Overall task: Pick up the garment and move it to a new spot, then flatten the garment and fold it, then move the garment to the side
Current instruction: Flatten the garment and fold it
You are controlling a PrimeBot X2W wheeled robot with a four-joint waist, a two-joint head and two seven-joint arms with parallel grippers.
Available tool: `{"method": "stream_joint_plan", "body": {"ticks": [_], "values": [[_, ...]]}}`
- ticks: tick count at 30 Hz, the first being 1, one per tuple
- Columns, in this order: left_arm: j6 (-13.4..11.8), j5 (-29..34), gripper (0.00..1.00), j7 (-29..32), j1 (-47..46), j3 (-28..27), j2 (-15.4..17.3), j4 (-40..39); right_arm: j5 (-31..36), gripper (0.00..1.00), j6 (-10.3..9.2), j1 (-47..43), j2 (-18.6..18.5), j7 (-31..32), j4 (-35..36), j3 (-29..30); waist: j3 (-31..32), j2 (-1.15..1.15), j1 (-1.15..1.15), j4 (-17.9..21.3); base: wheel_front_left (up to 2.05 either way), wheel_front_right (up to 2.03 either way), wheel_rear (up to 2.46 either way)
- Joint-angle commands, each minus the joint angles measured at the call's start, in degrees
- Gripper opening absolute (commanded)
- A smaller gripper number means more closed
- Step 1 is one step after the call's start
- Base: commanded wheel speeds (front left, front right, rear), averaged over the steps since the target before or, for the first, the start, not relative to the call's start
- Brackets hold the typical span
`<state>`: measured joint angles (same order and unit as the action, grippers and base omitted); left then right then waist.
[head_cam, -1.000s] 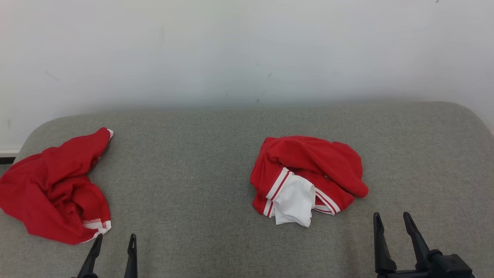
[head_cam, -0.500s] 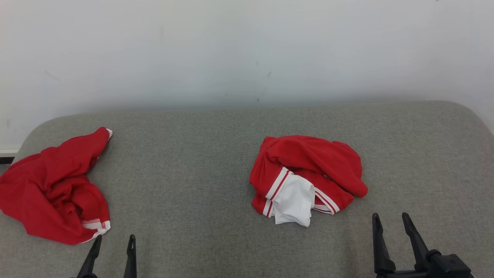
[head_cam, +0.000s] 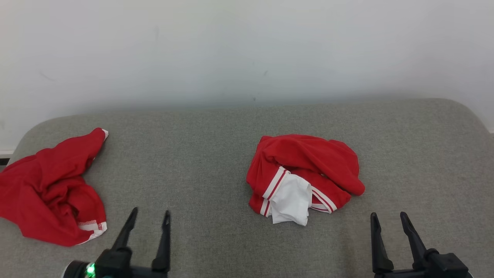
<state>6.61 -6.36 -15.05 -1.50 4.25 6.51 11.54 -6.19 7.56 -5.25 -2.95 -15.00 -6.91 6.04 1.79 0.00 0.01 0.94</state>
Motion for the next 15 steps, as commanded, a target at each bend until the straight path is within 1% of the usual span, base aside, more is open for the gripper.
{"method": "stream_joint_plan", "body": {"ticks": [1,5,11,13,14,15], "values": [[0.5,0.2,1.00,-0.2,-2.4,1.7,-0.7,0.6,0.1,1.00,-0.15,0.5,0.1,-0.3,-0.1,-0.4,-0.3,0.00,-0.01,0.3,0.00,0.00,0.00],[0.8,-0.1,1.00,-0.2,-9.0,8.9,-1.8,3.3,-0.1,1.00,-0.14,1.0,0.1,-0.3,-0.2,-1.3,-1.4,0.00,-0.01,1.7,0.00,0.00,0.00],[0.8,-2.4,1.00,-0.2,-18.1,20.1,-3.0,9.5,-0.4,1.00,-0.15,2.4,0.1,-0.3,-0.3,-2.0,-4.3,0.00,-0.01,5.8,0.00,0.00,0.00],[0.8,-3.3,1.00,-0.2,-20.9,23.1,-3.2,11.6,-0.9,1.00,-0.15,3.0,0.1,-0.3,-0.2,-1.9,-5.6,0.00,-0.01,7.3,0.00,0.00,0.00],[0.8,-3.3,1.00,-0.2,-20.9,23.1,-3.2,11.6,-0.9,1.00,-0.15,3.0,0.1,-0.3,-0.2,-1.9,-5.6,0.00,-0.01,7.3,0.00,0.00,0.00],[0.8,-3.8,1.00,-0.2,-22.1,24.2,-3.2,12.8,-1.1,1.00,-0.15,3.3,0.2,-0.3,-0.2,-2.2,-6.3,0.00,-0.01,8.1,0.00,0.00,0.00]]}}
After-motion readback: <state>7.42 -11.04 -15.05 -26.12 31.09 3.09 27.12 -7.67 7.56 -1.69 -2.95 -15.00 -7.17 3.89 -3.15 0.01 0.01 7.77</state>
